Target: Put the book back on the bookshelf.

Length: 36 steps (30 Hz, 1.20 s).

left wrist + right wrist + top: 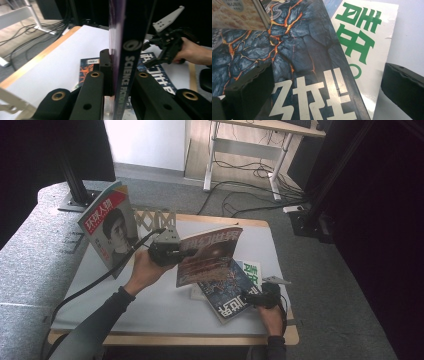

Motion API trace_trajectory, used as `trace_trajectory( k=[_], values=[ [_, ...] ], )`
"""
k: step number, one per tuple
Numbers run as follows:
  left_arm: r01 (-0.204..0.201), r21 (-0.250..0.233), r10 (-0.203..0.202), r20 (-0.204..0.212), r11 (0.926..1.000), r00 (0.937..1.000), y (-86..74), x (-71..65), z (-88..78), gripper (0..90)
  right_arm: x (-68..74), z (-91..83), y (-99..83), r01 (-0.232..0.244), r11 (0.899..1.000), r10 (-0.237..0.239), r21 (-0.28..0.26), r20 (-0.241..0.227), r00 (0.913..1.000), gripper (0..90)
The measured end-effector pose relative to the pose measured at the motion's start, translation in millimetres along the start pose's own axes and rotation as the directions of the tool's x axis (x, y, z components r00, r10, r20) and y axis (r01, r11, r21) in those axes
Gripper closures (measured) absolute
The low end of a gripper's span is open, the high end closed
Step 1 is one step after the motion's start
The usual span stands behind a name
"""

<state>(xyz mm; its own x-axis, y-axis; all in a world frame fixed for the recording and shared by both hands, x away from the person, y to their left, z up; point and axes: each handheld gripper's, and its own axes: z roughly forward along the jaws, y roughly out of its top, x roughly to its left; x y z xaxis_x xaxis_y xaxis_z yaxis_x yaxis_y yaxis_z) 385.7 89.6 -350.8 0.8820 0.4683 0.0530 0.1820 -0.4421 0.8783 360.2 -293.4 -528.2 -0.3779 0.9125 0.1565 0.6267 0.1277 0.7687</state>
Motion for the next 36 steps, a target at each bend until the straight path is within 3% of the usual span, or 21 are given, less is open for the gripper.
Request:
trace_trajectory(
  k=[3, 12, 16, 23, 30, 36],
  values=[
    [0.03, 0.001, -0.03, 0.013, 0.9995, 0.9995, 4.6, 4.3, -3.3, 83.9, -0.4, 0.0, -1.2, -0.008, 1.0, 0.008, -0.005, -0.002, 1.0, 0.0],
    [0.033, 0.007, -0.033, 0.002, 0.9994, 0.9994, 13.2, 6.2, -12.7, 83.9, -1.2, 0.1, -2.9, -0.016, 1.0, 0.015, -0.014, -0.008, 0.9998, 0.0],
    [0.039, 0.021, -0.039, -0.004, 0.999, 0.9992, 15.9, 8.8, -18.9, 84.0, -4.0, 1.1, -5.0, -0.05, 0.999, 0.049, -0.02, -0.024, 0.9985, 0.0],
    [0.044, 0.033, -0.043, -0.05, 0.9985, 0.9979, 21.2, 14.5, -37.8, 84.0, -5.8, 1.6, -5.9, -0.062, 0.998, 0.062, -0.021, -0.036, 0.9974, 0.0],
    [0.061, 0.014, -0.06, -0.081, 0.998, 0.9949, 26.6, 20.9, -61.7, 84.1, -5.9, 1.7, -6.1, -0.063, 0.998, 0.062, -0.021, -0.038, 0.9973, 0.0],
    [0.055, 0.022, -0.052, -0.118, 0.9983, 0.9917, 28.8, 23.0, -77.9, 84.1, -6.4, 1.6, -6.2, -0.073, 0.997, 0.072, -0.017, -0.04, 0.9966, 0.0]
  ],
)
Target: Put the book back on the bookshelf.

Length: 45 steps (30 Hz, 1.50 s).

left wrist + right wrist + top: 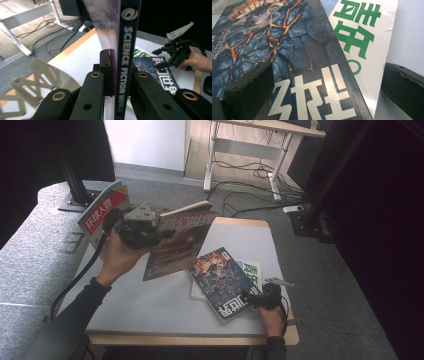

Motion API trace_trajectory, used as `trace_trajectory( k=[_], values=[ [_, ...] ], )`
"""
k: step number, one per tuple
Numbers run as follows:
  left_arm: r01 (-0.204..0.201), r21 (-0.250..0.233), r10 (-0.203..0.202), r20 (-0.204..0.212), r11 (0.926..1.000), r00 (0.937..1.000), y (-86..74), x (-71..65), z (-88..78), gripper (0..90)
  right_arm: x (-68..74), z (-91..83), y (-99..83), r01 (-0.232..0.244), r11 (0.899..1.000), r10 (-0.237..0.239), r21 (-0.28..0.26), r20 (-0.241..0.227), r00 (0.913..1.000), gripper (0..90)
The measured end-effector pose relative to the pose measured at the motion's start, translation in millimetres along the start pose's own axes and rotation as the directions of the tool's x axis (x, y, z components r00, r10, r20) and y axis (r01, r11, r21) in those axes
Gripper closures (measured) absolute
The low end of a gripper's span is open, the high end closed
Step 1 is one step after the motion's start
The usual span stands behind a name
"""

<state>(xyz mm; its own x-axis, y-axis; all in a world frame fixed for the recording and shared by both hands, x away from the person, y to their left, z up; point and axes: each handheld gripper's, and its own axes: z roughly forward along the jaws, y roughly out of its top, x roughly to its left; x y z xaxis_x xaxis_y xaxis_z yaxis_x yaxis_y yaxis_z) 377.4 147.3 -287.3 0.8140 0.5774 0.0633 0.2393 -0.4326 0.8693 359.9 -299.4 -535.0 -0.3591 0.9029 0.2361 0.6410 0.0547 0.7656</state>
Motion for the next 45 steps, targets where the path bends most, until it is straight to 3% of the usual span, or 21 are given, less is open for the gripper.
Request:
trace_trajectory(
  k=[11, 25, 30, 36, 45],
  values=[
    [0.013, 0.019, -0.012, -0.063, 0.9997, 0.998, 0.0, 8.5, -25.8, 84.1, 0.0, 0.0, -0.1, -0.001, 1.0, 0.001, -0.001, 0.0, 1.0, 0.0],
    [0.056, 0.024, -0.052, -0.149, 0.9981, 0.9875, -9.2, 27.2, -56.7, 84.1, -0.2, 0.2, -0.3, -0.007, 1.0, 0.007, -0.001, -0.001, 1.0, 0.0],
    [0.078, 0.021, -0.073, -0.189, 0.9967, 0.9793, -13.6, 36.2, -64.4, 84.1, -0.2, 0.2, -0.3, -0.007, 1.0, 0.007, -0.001, -0.002, 1.0, 0.0],
    [0.108, 0.016, -0.101, -0.244, 0.994, 0.9645, -18.9, 47.2, -70.6, 84.1, -0.3, 0.1, -0.3, -0.007, 1.0, 0.007, 0.0, -0.001, 1.0, 0.0],
    [0.142, 0.034, -0.127, -0.289, 0.9892, 0.9488, -27.1, 63.5, -67.1, 84.1, -0.3, 0.3, -0.5, -0.009, 1.0, 0.009, -0.002, -0.001, 1.0, 0.0]
  ],
)
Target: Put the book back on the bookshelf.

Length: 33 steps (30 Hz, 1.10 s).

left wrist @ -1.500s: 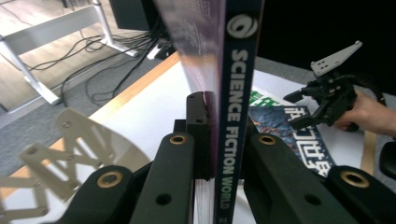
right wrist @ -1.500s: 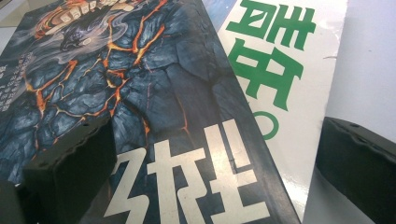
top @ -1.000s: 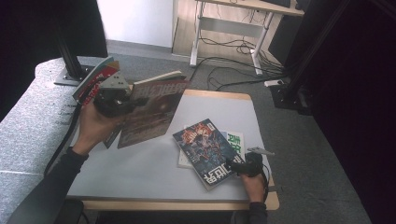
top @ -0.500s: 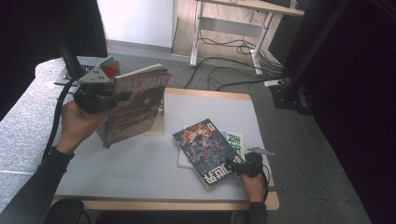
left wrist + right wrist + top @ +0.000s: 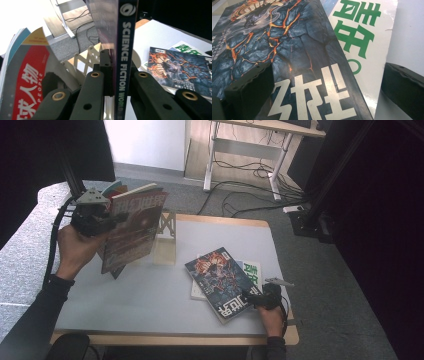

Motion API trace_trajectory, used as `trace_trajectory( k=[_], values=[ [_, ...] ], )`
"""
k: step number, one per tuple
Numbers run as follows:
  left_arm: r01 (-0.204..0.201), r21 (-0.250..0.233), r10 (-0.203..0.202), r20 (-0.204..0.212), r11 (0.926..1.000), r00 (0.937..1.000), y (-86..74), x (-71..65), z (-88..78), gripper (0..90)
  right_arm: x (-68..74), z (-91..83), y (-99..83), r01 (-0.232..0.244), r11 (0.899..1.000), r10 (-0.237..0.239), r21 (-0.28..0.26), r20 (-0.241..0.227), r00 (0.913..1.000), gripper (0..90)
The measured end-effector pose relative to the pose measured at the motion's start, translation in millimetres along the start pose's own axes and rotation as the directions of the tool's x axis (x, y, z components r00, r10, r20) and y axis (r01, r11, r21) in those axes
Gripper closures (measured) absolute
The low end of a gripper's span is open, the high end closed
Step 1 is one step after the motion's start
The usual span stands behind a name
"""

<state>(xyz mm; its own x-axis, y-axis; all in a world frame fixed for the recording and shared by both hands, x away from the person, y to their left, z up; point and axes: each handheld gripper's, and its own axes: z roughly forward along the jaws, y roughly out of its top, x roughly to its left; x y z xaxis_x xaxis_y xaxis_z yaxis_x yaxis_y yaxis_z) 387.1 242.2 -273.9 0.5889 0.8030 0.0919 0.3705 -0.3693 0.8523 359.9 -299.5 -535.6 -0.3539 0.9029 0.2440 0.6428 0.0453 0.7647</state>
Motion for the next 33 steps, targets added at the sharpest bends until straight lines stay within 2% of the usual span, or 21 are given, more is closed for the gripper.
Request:
trace_trajectory(
  k=[12, 17, 24, 33],
  values=[
    [0.053, -0.004, -0.053, -0.033, 0.9986, 0.9981, -10.3, 15.0, 8.5, 84.1, -0.3, -0.2, 0.0, 0.002, 1.0, -0.002, 0.003, -0.001, 1.0, 0.0],
    [0.064, -0.006, -0.064, -0.047, 0.9979, 0.9968, -12.3, 17.2, 21.5, 84.1, -0.1, -0.1, 0.0, -0.002, 1.0, 0.002, 0.002, -0.003, 1.0, 0.0],
    [0.083, -0.021, -0.084, -0.044, 0.9963, 0.9955, -13.9, 18.1, 36.8, 84.1, -0.1, -0.1, 0.0, -0.002, 1.0, 0.002, 0.001, -0.003, 1.0, 0.0],
    [0.071, -0.055, -0.076, -0.08, 0.9959, 0.9939, -18.9, 17.0, 63.5, 84.1, -0.1, 0.1, 0.0, -0.003, 1.0, 0.003, -0.001, -0.002, 1.0, 0.0]
  ],
)
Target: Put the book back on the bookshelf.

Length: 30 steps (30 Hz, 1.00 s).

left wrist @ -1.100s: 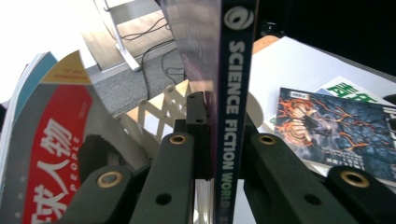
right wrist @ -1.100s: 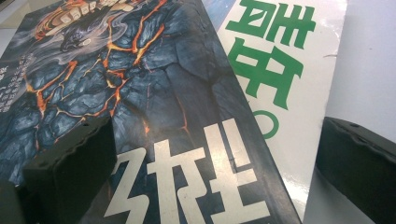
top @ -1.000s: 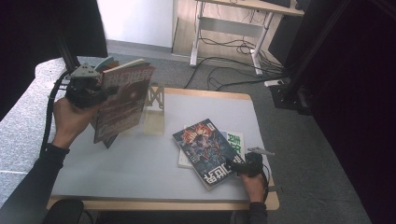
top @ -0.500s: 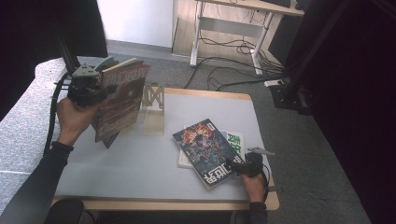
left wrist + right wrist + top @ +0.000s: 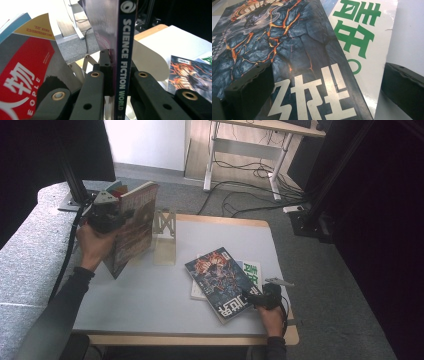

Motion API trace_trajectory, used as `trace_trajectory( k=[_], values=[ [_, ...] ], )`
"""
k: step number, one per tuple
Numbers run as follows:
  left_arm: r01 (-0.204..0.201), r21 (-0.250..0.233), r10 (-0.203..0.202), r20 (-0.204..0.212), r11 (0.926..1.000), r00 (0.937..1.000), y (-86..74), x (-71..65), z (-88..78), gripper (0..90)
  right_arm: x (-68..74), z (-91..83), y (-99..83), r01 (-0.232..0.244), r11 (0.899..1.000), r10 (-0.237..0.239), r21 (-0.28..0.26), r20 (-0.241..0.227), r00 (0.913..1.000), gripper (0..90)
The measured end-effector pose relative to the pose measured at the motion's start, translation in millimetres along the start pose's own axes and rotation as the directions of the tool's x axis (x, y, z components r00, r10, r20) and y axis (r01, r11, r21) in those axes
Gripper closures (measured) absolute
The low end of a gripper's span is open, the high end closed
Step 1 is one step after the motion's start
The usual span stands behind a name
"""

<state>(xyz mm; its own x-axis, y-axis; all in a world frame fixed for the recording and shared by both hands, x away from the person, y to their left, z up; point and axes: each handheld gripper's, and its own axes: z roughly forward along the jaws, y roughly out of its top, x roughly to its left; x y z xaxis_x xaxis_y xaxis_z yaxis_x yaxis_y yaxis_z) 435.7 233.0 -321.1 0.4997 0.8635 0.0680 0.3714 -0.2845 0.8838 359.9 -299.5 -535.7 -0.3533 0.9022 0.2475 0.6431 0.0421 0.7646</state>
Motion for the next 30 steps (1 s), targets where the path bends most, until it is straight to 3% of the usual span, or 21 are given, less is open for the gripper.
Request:
trace_trajectory(
  k=[6, 9, 18, 25, 27, 30],
  values=[
    [0.015, -0.031, -0.016, -0.02, 0.9994, 0.9997, -17.7, 0.8, 16.2, 84.0, -0.8, 0.1, 0.1, -0.004, 1.0, 0.004, 0.003, -0.005, 1.0, 0.0],
    [0.035, -0.05, -0.035, -0.009, 0.9981, 0.9993, -22.4, 1.4, 16.5, 83.9, -0.8, 0.2, 0.0, -0.004, 1.0, 0.004, 0.001, -0.005, 1.0, 0.0],
    [-0.016, 0.048, 0.017, -0.012, 0.9987, 0.9998, -26.5, 2.4, 4.9, 81.9, -1.0, 0.3, 0.1, -0.006, 1.0, 0.007, 0.003, -0.006, 1.0, 0.0],
    [-0.028, 0.084, 0.029, -0.012, 0.9961, 0.9995, -36.1, 3.7, -6.0, 79.3, -1.0, 0.3, 0.0, -0.006, 1.0, 0.006, 0.003, -0.006, 1.0, 0.0],
    [-0.04, 0.089, 0.043, -0.029, 0.9952, 0.9987, -36.6, 3.0, -7.9, 76.1, -0.9, 0.2, 0.1, -0.008, 1.0, 0.008, 0.004, -0.006, 0.9999, 0.0],
    [-0.032, 0.094, 0.034, -0.015, 0.9951, 0.9993, -36.0, 4.8, -9.7, 73.1, -0.9, 0.2, 0.0, -0.008, 1.0, 0.008, 0.003, -0.006, 0.9999, 0.0]
  ],
)
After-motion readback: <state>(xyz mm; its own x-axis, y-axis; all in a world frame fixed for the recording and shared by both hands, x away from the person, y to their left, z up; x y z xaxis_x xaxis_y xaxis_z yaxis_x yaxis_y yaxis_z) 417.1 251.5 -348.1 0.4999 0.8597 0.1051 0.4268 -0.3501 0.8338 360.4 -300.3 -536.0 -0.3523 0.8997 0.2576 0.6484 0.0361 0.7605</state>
